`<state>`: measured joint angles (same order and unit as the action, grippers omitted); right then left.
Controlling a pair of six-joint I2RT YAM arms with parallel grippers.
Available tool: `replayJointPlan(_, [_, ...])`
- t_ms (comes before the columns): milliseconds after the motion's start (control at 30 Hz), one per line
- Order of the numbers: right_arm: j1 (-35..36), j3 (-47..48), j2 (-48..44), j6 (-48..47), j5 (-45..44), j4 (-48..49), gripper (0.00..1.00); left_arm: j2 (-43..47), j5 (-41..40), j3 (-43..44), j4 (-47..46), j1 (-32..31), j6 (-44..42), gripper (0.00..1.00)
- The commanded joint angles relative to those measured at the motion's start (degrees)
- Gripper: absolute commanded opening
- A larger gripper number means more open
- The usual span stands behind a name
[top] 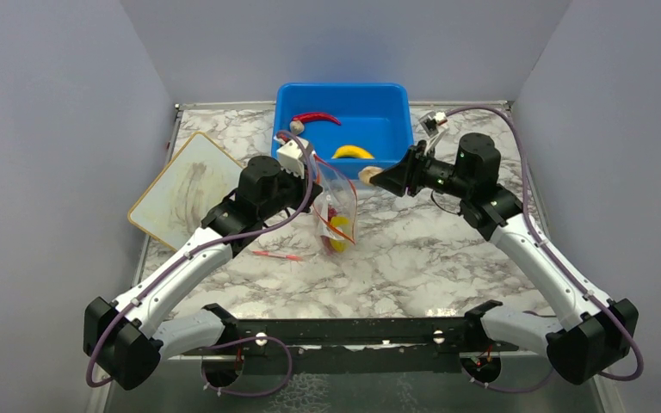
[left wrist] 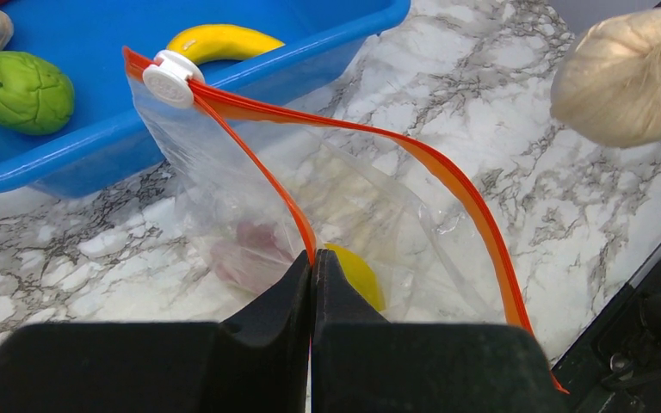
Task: Place the food in the zip-top bag and seal the zipper
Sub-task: Place the fake vegetable in the zipper food storage bag.
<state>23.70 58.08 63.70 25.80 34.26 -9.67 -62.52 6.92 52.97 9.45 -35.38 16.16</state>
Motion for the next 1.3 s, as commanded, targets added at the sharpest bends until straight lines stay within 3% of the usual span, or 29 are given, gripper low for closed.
replayJointPlan(0, [3.4,1.2,1.8,3.8,1.4,3.5,0.20,1.6,1.5,0.6,-1.6,-0.2,1.5,0.00])
replayJointPlan(267, [10.3,3.4,4.5,6.6,-5.5,1.9,0.20,2.1,3.5,1.1,-1.8,-0.3,3.5,0.00])
replayJointPlan(733, [12.3,3.1,7.5,9.4,-10.5,-1.1,0.24,2.4,5.0,1.2,-2.2,-0.3,6.1,0.00])
replayJointPlan(1267, [14.7,4.6,11.4,9.1,-14.0,-5.5,0.43,2.6,5.7,-0.1,-3.5,-0.3,7.6,0.00])
